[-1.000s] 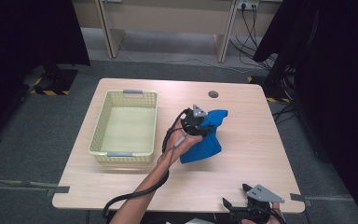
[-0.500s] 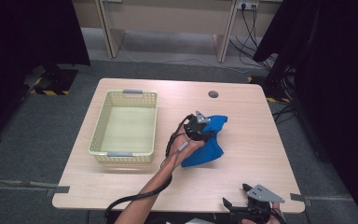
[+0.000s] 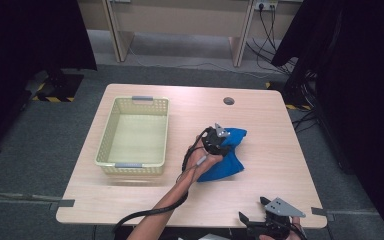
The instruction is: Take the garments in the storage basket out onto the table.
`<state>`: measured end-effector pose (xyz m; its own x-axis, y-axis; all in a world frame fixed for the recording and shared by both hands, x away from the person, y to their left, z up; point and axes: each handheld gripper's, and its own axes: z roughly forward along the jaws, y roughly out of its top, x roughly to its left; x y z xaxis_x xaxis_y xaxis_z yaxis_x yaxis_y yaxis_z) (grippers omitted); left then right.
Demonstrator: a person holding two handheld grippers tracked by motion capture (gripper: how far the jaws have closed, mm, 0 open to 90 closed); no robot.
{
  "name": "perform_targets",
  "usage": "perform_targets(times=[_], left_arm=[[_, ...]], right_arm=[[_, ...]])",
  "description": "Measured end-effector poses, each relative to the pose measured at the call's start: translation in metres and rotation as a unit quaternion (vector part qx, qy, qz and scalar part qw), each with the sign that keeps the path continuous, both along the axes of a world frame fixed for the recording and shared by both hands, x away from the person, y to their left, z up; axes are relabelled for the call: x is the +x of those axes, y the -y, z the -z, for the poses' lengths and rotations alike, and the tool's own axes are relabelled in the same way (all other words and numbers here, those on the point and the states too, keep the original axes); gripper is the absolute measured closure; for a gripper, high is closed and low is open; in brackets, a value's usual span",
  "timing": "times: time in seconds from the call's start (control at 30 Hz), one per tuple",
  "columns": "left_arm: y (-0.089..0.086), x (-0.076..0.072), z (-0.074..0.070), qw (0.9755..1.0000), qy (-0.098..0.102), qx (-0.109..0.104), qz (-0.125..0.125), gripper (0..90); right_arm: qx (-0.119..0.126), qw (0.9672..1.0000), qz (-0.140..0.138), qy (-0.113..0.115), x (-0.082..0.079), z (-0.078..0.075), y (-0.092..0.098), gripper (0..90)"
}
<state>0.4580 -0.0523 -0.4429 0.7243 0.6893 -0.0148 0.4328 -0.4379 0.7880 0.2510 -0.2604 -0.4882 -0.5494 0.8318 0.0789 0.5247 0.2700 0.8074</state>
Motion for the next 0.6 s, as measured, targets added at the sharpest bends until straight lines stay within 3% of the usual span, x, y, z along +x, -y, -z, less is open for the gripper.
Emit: perform_targets(times=[0.3,0.6], left_arm=[[0.005,0.003,0.011,0.9999,-0.011,0.007,-0.003,64.7],[0.001,0.007,0.02,0.9995,-0.028,-0.005,-0.012,58.5]], right_arm=[[0.0,1.0,0.0,0.0,0.0,0.0,0.0,5.8],[0.001,1.0,0.0,0.0,0.0,0.0,0.0,5.8]])
